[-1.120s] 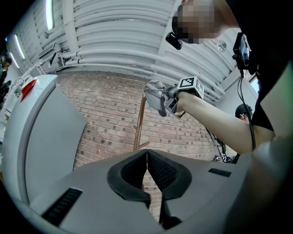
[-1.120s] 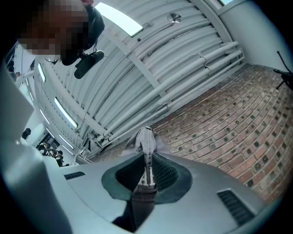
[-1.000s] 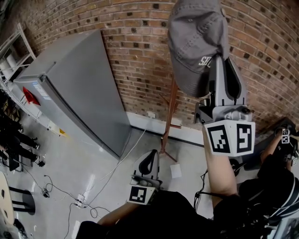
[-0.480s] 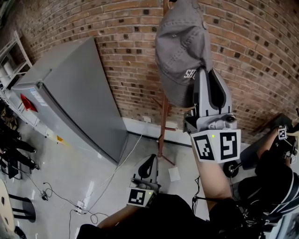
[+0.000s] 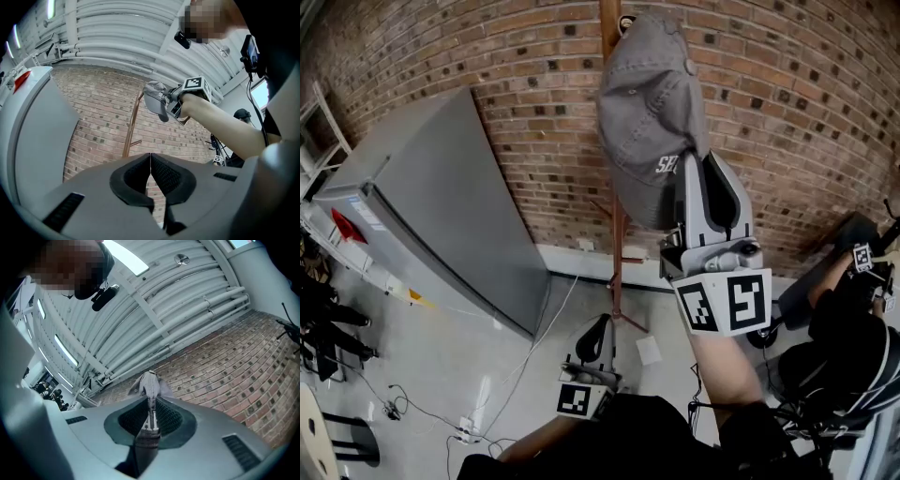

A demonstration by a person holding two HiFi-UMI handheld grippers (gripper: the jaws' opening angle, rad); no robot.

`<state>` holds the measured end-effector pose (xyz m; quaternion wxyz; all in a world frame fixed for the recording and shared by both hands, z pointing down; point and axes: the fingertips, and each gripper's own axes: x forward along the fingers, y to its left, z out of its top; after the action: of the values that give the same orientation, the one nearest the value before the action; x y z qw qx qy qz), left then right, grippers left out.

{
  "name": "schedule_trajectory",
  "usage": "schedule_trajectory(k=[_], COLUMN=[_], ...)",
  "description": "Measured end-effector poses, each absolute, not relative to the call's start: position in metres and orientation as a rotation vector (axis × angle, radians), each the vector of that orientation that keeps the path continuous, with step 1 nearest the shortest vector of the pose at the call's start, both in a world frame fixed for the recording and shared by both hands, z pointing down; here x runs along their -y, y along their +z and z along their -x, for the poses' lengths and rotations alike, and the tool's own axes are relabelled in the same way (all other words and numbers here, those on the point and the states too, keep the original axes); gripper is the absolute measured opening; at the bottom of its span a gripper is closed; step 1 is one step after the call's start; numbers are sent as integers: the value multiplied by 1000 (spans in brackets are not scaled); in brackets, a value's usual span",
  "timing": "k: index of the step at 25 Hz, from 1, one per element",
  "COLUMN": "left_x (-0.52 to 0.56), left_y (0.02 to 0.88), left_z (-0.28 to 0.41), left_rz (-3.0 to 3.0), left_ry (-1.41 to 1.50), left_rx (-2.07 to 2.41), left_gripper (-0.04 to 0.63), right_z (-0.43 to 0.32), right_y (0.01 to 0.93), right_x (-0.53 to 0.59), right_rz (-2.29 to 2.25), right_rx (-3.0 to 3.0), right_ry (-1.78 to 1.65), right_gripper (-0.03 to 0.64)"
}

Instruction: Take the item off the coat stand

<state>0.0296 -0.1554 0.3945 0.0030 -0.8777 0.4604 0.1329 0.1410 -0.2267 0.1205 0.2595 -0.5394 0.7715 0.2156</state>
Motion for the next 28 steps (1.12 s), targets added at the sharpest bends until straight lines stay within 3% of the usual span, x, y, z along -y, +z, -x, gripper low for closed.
schedule_trajectory(k=[28], left_x=[139], left_y=[392], left_z=[-3], left_rz=[2879], left_ry=[376], left_rx=[-1327], left_gripper=[17], right_z=[-130], right_y=[118], right_x=[182], right_rz=[1583], right_rx=[-2009], right_ry=[634], right_gripper=[57])
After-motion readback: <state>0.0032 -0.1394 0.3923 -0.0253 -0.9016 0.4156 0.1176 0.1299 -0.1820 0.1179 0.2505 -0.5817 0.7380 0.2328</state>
